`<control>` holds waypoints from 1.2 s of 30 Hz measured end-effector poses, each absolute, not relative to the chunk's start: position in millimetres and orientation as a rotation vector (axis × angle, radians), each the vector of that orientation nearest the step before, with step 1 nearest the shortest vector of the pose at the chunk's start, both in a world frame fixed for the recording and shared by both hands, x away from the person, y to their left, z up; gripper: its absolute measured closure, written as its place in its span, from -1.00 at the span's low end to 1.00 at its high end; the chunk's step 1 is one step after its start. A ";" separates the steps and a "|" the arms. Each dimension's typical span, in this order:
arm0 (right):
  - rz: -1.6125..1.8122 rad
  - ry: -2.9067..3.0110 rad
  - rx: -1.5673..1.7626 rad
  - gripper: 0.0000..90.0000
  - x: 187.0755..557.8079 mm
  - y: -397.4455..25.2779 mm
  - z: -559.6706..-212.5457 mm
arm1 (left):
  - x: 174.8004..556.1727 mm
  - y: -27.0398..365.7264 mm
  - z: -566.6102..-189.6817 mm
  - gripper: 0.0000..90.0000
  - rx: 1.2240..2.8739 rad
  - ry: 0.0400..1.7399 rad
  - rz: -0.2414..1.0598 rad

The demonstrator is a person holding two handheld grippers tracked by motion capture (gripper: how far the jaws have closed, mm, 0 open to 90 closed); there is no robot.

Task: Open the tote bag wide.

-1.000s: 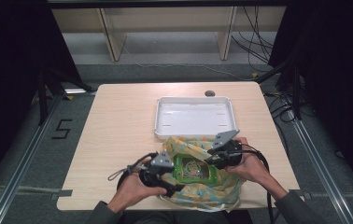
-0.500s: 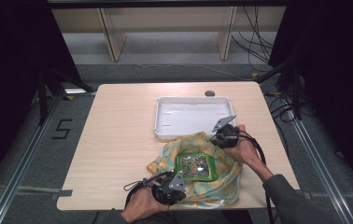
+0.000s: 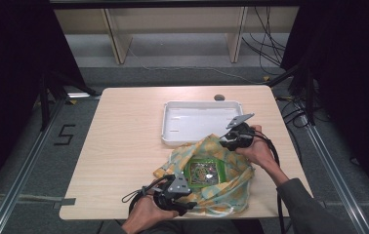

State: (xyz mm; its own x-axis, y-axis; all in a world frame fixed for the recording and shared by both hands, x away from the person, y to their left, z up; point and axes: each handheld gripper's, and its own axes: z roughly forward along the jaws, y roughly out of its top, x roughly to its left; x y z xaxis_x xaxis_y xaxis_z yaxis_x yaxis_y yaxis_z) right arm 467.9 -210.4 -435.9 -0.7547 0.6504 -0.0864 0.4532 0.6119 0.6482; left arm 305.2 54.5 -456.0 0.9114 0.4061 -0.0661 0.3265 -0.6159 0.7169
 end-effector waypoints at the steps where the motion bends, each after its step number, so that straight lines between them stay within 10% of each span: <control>1: 0.888 2.526 0.893 0.28 467.9 -210.4 -435.9 | 305.3 55.0 -453.6 0.17 2.264 0.543 0.129; 5: 1.043 2.524 0.827 0.15 453.1 -215.0 -410.5 | 303.9 55.3 -451.0 0.12 2.213 0.587 0.149; 15: 1.091 2.732 0.618 0.06 421.8 -182.6 -413.1 | 305.7 55.9 -454.0 0.94 2.206 0.623 0.246; 36: 0.830 2.885 0.713 -0.08 453.0 -148.8 -475.4 | 323.0 46.6 -476.9 0.98 2.244 0.727 0.212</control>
